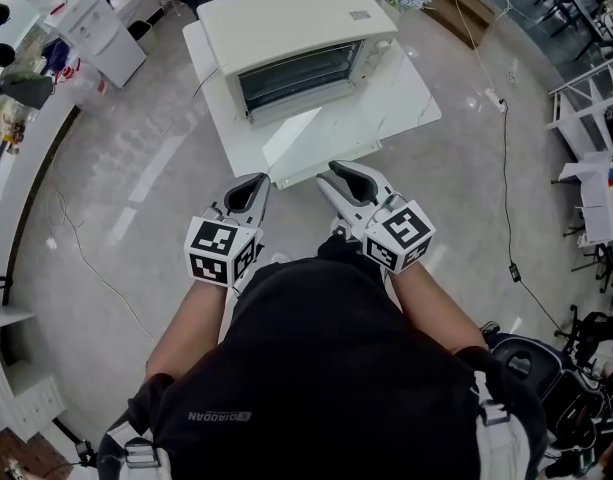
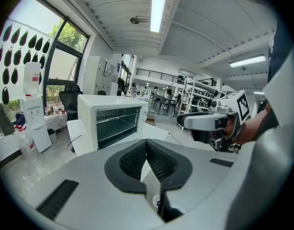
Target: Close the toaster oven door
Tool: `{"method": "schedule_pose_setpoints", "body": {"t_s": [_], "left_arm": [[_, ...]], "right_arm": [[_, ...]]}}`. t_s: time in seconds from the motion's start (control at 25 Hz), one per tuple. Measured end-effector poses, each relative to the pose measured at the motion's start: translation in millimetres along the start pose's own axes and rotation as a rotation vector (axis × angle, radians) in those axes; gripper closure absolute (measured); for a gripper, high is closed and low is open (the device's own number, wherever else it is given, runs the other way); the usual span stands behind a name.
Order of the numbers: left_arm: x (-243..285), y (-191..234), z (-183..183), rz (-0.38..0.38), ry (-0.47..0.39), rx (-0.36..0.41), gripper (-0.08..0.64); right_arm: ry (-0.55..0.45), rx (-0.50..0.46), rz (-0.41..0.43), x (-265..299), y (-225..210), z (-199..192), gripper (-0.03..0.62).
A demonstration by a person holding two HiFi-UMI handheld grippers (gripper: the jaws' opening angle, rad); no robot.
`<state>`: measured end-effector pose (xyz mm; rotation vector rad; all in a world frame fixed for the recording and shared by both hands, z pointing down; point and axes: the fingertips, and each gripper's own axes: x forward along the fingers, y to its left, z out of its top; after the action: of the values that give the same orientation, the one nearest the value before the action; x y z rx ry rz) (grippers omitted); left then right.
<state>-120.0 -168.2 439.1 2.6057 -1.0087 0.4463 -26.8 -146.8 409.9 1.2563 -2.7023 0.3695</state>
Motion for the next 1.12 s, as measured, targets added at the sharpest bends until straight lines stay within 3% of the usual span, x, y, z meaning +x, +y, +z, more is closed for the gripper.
{"method": "schedule_pose_setpoints", "body": {"t_s": [0.48,0.64,1.12], "left_arm": [[-1,-3,1,-0.009,-0.001,0.006,0.557],[1,-4,-4,-0.020,0.016,0.014,0.557],[19,-1,-28,-0.005,0.091,-0.032,0.557]], "right_arm": [[-0.005,0.062,0.004,-3,-2,-3,0.382],[-0.014,0.104,-0.024,-5,-11,-10,0.376],[-0.051,0.447,-0.088,-30,-75,-56,0.377]]}}
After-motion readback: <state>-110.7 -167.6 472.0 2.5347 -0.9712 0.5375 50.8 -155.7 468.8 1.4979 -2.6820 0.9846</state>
